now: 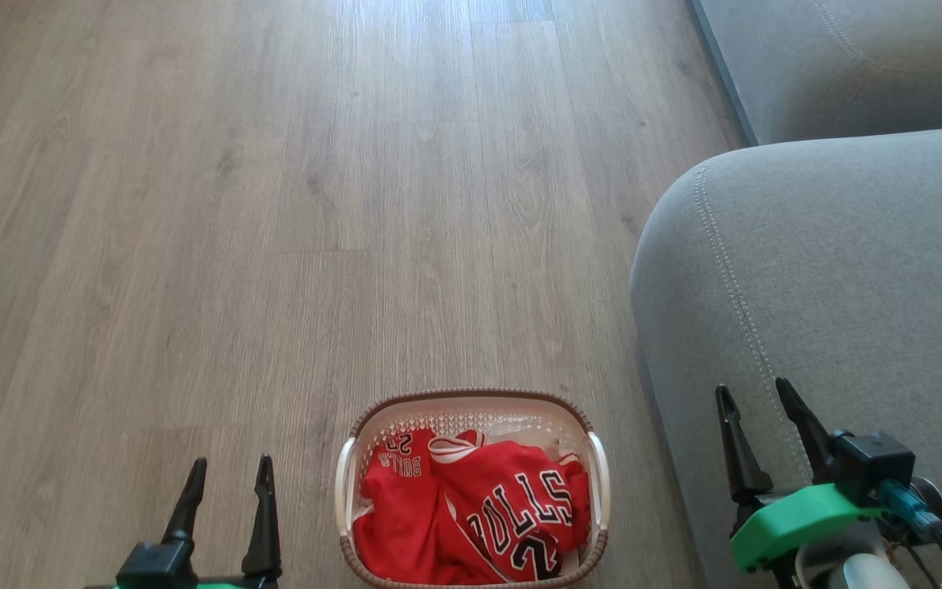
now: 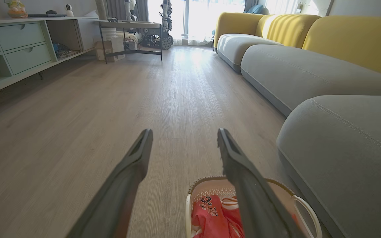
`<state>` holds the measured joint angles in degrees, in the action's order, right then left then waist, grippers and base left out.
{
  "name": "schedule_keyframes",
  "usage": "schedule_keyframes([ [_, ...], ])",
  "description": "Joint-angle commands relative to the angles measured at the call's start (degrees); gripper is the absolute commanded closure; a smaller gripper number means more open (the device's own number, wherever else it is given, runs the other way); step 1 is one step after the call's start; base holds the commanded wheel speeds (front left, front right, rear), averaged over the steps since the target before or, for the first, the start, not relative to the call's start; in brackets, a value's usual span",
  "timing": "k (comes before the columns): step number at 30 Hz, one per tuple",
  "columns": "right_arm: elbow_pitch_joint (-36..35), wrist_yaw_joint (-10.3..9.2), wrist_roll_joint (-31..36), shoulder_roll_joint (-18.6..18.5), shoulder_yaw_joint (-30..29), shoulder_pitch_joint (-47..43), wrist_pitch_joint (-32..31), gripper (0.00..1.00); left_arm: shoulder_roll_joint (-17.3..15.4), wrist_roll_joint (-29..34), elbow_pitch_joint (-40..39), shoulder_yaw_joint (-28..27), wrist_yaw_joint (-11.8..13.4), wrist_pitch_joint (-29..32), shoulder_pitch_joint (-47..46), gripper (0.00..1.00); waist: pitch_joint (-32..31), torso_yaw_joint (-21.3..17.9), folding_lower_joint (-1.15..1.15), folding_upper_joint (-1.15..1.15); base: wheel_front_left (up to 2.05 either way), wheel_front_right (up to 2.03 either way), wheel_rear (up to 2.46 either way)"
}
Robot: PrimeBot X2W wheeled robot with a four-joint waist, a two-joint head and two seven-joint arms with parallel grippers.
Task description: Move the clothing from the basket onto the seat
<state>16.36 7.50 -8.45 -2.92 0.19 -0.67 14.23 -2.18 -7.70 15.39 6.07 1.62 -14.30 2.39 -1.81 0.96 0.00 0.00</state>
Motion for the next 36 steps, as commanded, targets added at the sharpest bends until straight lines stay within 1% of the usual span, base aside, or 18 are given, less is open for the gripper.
schedule_keyframes([
  [1, -1.5, -0.01, 0.4, 0.0, 1.1, 2.2, 0.8, 0.0, -0.7, -0.3, -1.5, -2.1, 0.4, -0.7, -1.6, 0.0, 0.0, 0.0, 0.0, 0.0, 0.0, 0.0, 0.0],
  [18, -1.9, -0.01, 0.5, 0.0, 1.0, 1.8, 0.8, 0.0, -0.7, -0.4, -1.5, -2.0, 0.6, -0.7, -1.3, 0.0, 0.0, 0.1, 0.0, 0.0, 0.0, 0.0, 0.0],
  [26, -3.0, -0.01, 1.1, 0.0, 0.9, 2.1, 0.8, 0.0, -0.7, 0.4, -0.7, -1.9, -0.2, -0.7, -2.0, 0.0, 1.3, -0.1, 0.0, 0.0, 0.0, 0.0, 0.0],
  [31, -4.1, -0.01, 1.6, 0.0, 0.4, 2.8, 0.8, 0.0, -0.7, 1.0, 0.6, -1.2, -0.8, -0.7, -3.4, 0.0, 3.8, -0.3, 0.0, 0.0, 0.0, 0.0, 0.0],
  [35, -5.8, -0.01, 1.8, 0.0, -0.7, 5.0, 0.8, 0.0, -0.7, 1.8, 2.4, 0.1, -1.4, -0.7, -6.4, 0.0, 8.4, -0.7, 0.0, 0.0, 0.0, 0.0, 0.0],
  [36, -6.7, -0.01, 1.9, 0.0, -1.3, 6.5, 0.8, 0.0, -0.7, 2.3, 3.5, 0.8, -1.9, -0.7, -8.4, 0.0, 11.0, -0.9, 0.0, 0.0, 0.0, 0.0, 0.0],
])
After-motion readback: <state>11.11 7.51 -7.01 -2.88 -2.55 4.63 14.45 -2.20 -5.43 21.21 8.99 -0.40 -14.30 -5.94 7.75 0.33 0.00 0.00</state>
